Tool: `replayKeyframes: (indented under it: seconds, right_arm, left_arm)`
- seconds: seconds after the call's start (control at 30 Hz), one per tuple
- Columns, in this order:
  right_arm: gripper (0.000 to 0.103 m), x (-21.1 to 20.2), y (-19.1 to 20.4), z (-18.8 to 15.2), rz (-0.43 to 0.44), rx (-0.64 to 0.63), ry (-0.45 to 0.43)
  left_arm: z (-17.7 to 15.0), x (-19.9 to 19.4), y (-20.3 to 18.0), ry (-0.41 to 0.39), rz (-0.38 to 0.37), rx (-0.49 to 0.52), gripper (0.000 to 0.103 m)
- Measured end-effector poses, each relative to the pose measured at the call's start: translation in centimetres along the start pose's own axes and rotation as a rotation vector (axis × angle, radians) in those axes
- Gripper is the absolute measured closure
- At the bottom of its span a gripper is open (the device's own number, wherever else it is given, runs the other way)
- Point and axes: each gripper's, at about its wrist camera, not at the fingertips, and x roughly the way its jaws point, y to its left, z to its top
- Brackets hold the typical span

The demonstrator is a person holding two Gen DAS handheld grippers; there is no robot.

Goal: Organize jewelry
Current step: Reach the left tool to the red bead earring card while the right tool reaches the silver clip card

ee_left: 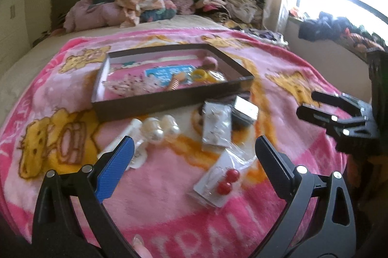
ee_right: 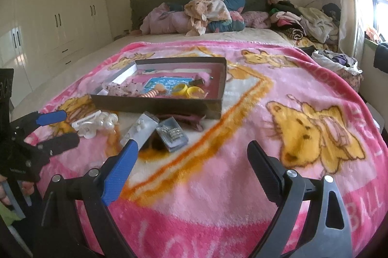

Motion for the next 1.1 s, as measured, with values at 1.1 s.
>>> replayKeyframes:
  seconds: [1.1]
  right_arm:
    - [0.018, 8.0, -0.9, 0.7, 0.080, -0.020, 0.150]
  left_arm:
    - [-3.3, 6.8, -4.1, 0.183, -0.071, 0.167, 0.050]
